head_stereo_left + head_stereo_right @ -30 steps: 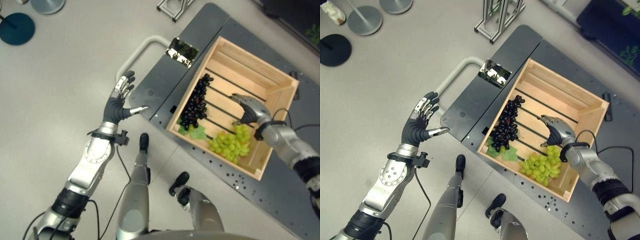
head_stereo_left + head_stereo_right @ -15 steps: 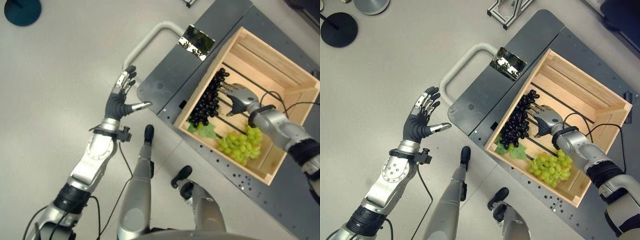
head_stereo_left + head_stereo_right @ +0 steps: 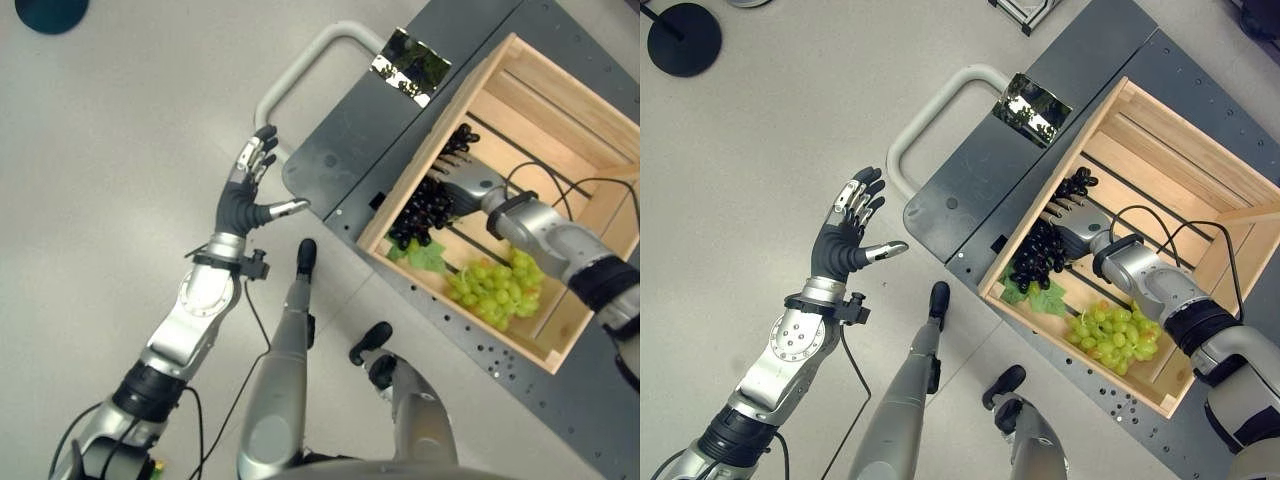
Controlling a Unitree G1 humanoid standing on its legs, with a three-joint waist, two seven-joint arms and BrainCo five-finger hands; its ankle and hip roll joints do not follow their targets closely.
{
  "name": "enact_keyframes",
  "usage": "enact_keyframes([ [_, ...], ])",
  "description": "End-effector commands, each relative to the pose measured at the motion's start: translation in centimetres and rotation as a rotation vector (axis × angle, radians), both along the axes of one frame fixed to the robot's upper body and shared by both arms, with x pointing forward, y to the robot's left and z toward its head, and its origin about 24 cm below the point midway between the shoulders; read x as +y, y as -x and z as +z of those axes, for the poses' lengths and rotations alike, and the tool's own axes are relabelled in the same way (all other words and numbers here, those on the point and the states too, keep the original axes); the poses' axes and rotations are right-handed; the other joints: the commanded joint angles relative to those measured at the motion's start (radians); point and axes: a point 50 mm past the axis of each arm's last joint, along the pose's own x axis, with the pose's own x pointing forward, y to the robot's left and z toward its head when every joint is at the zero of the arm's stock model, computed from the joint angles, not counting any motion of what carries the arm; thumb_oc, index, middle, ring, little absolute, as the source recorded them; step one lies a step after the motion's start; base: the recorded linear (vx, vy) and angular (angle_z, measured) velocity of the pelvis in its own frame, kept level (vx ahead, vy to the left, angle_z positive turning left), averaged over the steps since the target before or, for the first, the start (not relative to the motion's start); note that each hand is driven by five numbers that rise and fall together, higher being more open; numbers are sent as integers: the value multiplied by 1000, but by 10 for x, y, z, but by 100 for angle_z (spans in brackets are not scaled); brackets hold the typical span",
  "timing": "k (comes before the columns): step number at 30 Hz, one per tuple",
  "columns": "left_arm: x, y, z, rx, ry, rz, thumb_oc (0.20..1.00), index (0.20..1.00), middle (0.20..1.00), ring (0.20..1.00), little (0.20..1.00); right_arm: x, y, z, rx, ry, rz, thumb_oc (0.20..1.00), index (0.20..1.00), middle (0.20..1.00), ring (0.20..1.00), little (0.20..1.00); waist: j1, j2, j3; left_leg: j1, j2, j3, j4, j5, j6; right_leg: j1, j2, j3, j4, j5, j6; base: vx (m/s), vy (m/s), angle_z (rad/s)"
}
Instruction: Pick up the fruits from the basket on one side to the basket on the other side
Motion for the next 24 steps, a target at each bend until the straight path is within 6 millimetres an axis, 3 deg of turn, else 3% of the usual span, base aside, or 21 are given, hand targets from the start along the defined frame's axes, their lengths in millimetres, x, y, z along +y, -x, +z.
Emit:
enact_keyframes([
  [1,-15,10,32,-176,92,-76,1000,1000,1000,1000,1000,-2,-2,36,-118,111,24,1000,1000,1000,1000,1000,-18,31,9,44,48,-28,131,-221,-82,-56,-32,8,-166,186,23,0,0,0],
  [9,-19,11,37,-196,86,-92,1000,1000,1000,1000,1000,6,-2,29,-89,160,57,1000,1000,1000,1000,1000,-23,33,9,50,47,-25,135,-225,-83,-57,-35,20,-165,188,28,0,0,0],
  [24,-27,14,39,-208,108,-129,1000,1000,1000,1000,1000,-3,-21,22,30,403,-46,1000,1000,1000,1000,1000,1,43,9,-52,37,-63,155,-216,-84,-134,-36,-4,-146,181,27,3,-11,4],
])
